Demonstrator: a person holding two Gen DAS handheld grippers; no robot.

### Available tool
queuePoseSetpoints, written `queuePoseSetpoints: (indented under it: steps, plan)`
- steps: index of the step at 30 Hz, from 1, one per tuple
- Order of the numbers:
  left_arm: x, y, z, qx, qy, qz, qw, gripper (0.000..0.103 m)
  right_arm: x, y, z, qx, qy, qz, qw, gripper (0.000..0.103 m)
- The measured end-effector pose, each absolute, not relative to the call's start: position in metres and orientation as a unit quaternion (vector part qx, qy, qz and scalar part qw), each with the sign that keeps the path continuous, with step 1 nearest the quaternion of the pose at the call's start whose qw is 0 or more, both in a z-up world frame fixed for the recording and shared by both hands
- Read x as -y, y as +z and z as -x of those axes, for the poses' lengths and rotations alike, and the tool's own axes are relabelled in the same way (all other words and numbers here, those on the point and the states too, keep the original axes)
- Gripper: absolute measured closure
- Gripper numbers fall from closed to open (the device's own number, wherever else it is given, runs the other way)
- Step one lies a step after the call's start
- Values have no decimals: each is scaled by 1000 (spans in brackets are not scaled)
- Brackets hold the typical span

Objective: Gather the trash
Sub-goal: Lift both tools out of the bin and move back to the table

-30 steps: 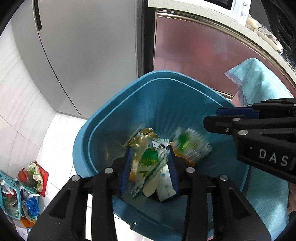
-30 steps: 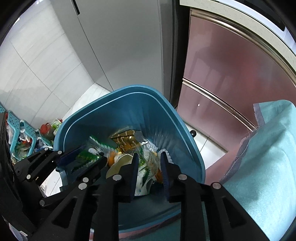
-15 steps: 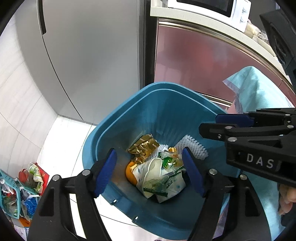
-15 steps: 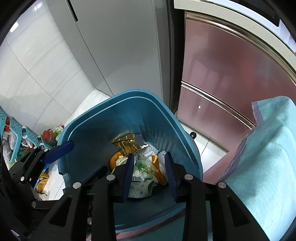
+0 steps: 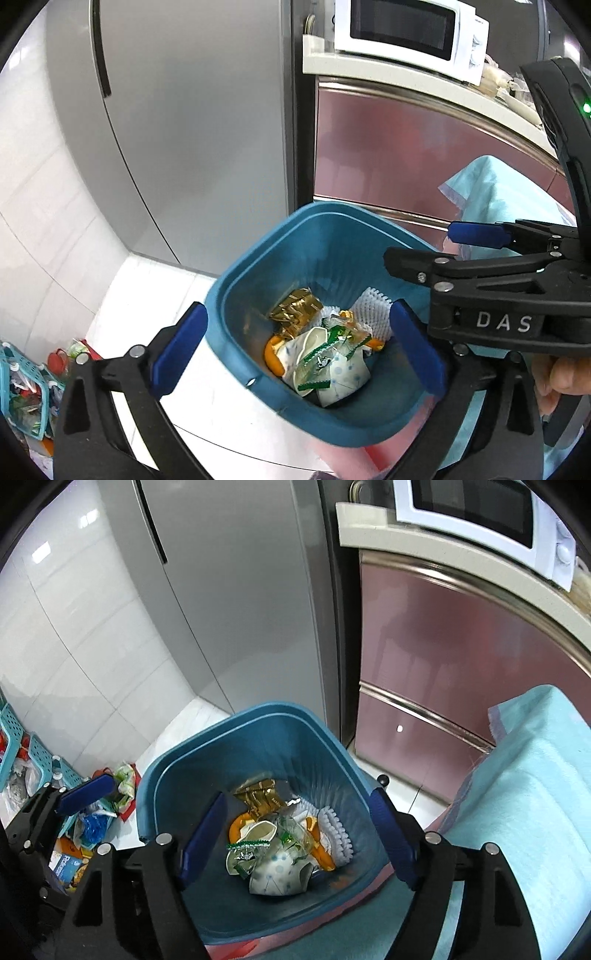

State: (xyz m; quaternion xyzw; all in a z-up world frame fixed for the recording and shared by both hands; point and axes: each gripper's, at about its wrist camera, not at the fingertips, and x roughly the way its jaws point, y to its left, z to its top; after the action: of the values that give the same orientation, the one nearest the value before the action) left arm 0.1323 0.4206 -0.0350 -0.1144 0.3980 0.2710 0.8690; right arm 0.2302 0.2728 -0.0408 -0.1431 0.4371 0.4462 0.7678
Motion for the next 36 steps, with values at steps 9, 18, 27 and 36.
queuePoseSetpoints:
  steps: [9, 18, 27, 36]
  plan:
    - [-412, -19, -103, -384, 291, 109, 870, 6, -244, -20, -215, -397, 439, 127, 796, 11]
    - [-381, 3, -74, -359, 292, 92, 882, 6, -204, 20, -186, -342, 448, 107, 819, 7]
    - [-342, 30, -36, -320, 285, 81, 900, 6, -143, 57, -146, -278, 458, 80, 840, 7]
    - [-299, 59, -7, -279, 275, 66, 918, 6, -76, 86, -108, -217, 443, 56, 868, 7]
